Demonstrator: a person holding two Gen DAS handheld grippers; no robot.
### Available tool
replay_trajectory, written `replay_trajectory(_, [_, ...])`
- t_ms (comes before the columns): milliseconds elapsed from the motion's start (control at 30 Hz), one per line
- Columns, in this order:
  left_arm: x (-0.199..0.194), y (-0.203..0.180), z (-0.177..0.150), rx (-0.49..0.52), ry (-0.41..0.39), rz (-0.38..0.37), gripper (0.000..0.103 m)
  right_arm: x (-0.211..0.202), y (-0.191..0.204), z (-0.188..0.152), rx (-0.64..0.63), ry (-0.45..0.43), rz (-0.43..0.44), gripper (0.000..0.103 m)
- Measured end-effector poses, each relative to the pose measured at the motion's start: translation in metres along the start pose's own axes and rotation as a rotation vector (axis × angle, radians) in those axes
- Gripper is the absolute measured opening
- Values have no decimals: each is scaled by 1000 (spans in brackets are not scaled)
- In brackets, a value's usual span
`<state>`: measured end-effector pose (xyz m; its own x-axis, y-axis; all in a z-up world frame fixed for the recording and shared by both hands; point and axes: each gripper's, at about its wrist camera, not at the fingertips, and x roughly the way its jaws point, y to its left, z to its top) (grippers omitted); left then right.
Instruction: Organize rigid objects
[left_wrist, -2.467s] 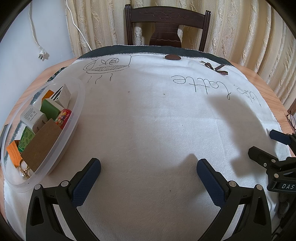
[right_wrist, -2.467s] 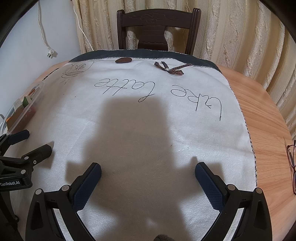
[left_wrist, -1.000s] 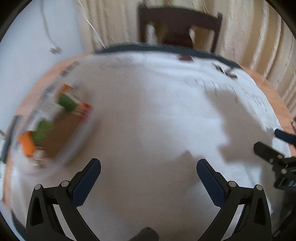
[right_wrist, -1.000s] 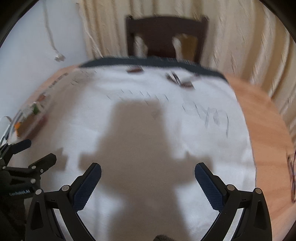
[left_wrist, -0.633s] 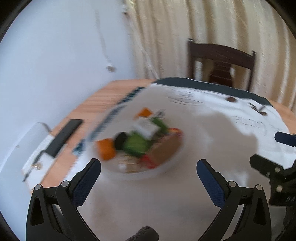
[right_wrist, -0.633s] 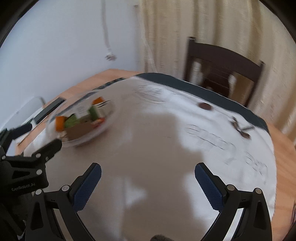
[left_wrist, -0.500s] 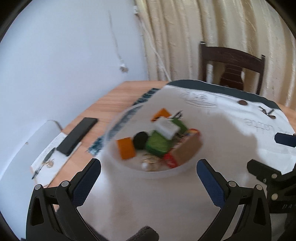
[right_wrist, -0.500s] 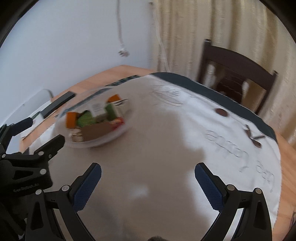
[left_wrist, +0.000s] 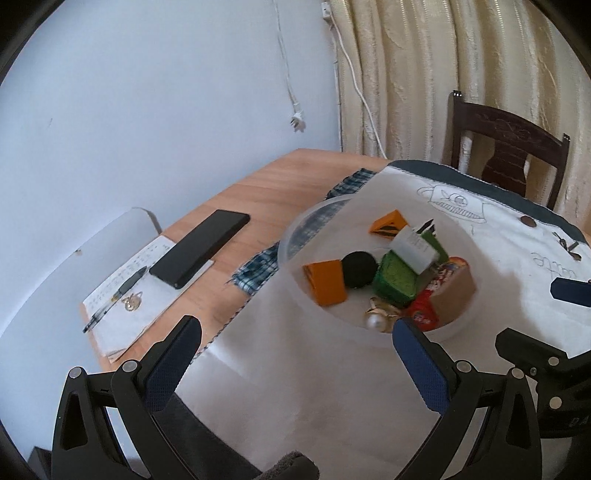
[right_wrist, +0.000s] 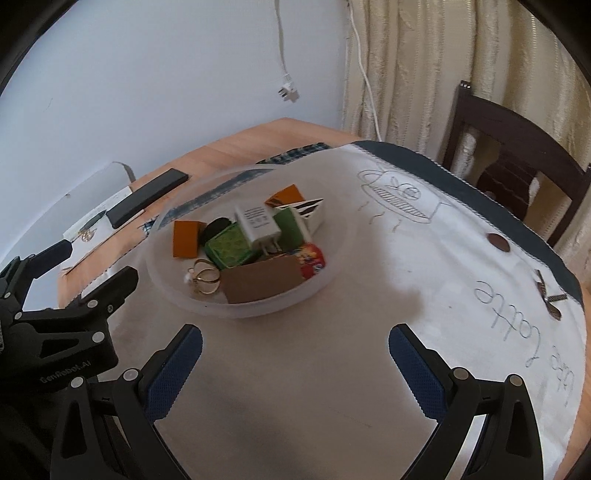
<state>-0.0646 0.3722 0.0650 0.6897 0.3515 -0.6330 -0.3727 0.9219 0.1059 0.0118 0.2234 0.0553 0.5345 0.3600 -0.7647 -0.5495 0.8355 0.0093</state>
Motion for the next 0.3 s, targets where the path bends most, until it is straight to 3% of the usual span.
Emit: replay_trajectory(300, [8, 7, -2, -16, 23, 3, 103, 8, 10, 5, -9, -10, 20, 103])
